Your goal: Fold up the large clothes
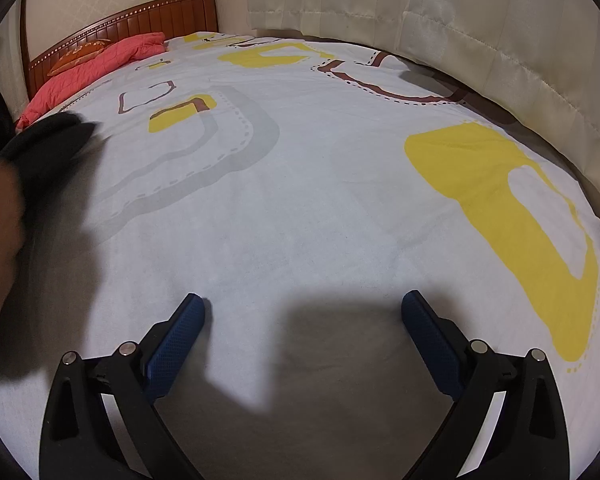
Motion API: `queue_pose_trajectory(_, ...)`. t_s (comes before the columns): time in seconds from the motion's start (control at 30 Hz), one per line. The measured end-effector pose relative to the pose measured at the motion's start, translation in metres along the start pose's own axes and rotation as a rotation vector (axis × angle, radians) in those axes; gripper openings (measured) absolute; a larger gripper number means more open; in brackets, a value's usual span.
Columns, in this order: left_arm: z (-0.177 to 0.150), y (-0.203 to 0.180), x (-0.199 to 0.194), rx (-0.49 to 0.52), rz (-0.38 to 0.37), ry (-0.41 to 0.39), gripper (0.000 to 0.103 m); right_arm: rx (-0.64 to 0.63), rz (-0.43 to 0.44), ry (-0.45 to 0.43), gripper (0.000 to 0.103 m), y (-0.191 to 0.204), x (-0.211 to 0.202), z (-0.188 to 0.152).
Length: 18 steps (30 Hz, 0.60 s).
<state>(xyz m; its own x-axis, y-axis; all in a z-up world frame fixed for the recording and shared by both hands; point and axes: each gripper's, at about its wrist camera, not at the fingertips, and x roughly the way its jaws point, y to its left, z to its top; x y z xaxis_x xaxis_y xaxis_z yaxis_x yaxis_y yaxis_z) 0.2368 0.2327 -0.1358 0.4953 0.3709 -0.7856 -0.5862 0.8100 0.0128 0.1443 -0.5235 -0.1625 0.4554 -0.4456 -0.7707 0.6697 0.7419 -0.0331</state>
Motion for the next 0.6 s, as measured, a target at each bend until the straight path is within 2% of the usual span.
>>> queue_pose_trajectory(0.6,0.0003,-0.0003,0.0001,0.000,0.001,-0.001,0.101,-0.001,-0.002,0.000,0.098,0.0010,-0.0008,-0.0002)
